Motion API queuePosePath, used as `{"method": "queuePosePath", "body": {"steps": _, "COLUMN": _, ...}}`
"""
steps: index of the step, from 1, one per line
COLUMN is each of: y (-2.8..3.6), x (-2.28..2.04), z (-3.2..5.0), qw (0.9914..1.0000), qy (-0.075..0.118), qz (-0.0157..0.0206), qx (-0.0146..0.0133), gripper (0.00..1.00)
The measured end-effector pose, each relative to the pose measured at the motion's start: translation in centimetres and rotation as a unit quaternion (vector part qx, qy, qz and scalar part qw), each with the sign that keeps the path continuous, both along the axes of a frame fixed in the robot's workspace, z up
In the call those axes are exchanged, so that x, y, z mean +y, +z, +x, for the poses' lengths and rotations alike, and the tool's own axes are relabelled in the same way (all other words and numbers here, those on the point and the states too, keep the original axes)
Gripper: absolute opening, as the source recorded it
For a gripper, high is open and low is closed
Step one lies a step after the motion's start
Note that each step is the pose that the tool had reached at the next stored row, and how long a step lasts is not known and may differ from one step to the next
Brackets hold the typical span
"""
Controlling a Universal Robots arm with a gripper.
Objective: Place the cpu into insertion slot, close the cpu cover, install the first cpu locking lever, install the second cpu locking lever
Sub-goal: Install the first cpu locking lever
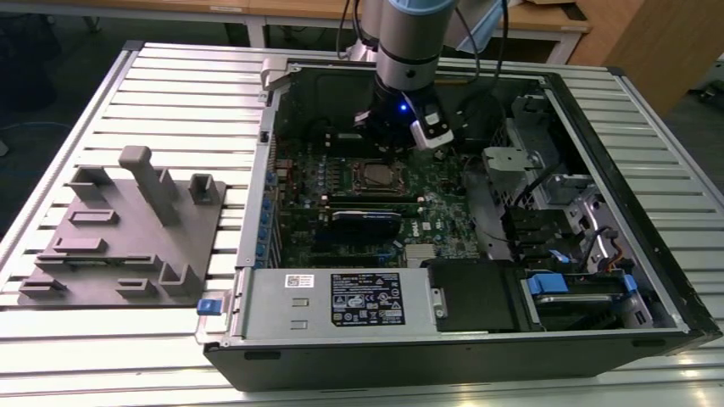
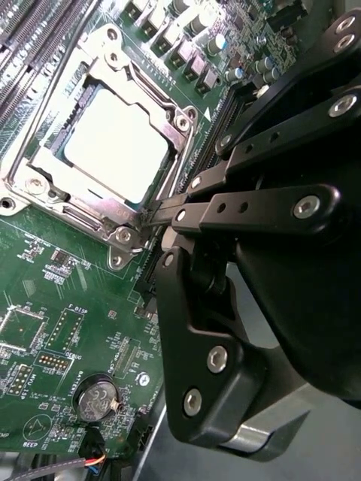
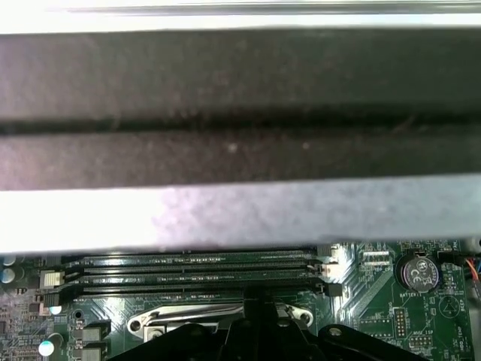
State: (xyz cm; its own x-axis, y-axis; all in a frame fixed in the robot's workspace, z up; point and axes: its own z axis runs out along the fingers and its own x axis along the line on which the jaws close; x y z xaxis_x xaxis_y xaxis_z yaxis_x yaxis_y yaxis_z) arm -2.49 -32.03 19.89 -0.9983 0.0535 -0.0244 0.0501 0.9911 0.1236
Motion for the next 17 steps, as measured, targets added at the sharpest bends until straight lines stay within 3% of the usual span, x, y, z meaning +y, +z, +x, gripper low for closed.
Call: {"method": "queuePosePath", "body": {"steps": 17, "y": -0.12, "x": 0.05, "z": 0.02, "qw": 0.99988, "qy": 0.0, "qz": -0.0154, "qx": 0.0001, "gripper": 0.11}}
